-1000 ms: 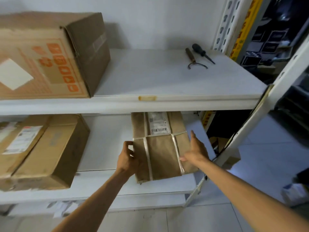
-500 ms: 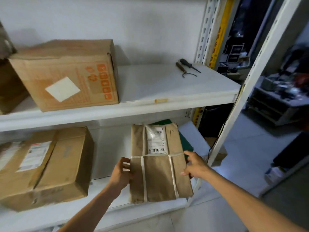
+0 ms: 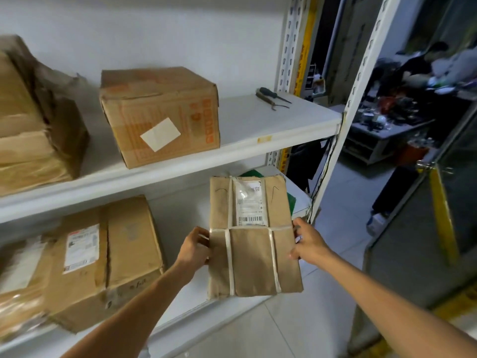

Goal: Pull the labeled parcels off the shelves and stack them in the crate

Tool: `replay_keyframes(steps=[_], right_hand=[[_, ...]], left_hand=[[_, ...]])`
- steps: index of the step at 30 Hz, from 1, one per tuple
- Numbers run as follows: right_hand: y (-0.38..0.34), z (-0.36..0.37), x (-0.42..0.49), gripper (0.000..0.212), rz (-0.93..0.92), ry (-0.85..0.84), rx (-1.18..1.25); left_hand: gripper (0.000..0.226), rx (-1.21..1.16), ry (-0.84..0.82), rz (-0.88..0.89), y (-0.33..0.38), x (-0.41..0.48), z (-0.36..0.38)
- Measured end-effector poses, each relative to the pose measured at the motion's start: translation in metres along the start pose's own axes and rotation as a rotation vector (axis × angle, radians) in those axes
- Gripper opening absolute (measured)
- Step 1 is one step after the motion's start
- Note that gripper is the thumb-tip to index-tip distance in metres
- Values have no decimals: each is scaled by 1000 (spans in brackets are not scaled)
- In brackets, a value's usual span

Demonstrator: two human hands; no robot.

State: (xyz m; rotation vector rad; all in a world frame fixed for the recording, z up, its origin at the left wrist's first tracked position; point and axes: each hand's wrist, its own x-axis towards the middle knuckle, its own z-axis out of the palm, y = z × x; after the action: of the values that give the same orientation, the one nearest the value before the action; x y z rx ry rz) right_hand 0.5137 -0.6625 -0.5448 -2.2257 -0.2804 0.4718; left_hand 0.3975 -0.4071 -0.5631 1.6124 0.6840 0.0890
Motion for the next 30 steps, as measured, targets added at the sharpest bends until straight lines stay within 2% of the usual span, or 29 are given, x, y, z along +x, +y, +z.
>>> replay_keyframes(steps=[3,9,12,19,22,25,30], right_hand=[[-6,-8,-19,56,10,-5,-11],[1,-22,-58,71,11,4,-31],[19,-32,-75,75,27,58,-34],[78,-57,-122,67,171,252,5],[105,-67,-149,56,262,406,-42],[125,-77,-183,46,406,563,22],[156,-82,-257,56,580,872,136]], left_hand=[[30,-12,15,14,-2,-9,5],[33,49,-23,33,-8,-26,22],[38,79,-58,66,-8,-33,42],[36,206,-226,201,-13,-34,114],[35,231,-373,236,-12,-30,153],[36,293,-561,263,-5,-30,199],[36,344,-897,306,9,-56,276]])
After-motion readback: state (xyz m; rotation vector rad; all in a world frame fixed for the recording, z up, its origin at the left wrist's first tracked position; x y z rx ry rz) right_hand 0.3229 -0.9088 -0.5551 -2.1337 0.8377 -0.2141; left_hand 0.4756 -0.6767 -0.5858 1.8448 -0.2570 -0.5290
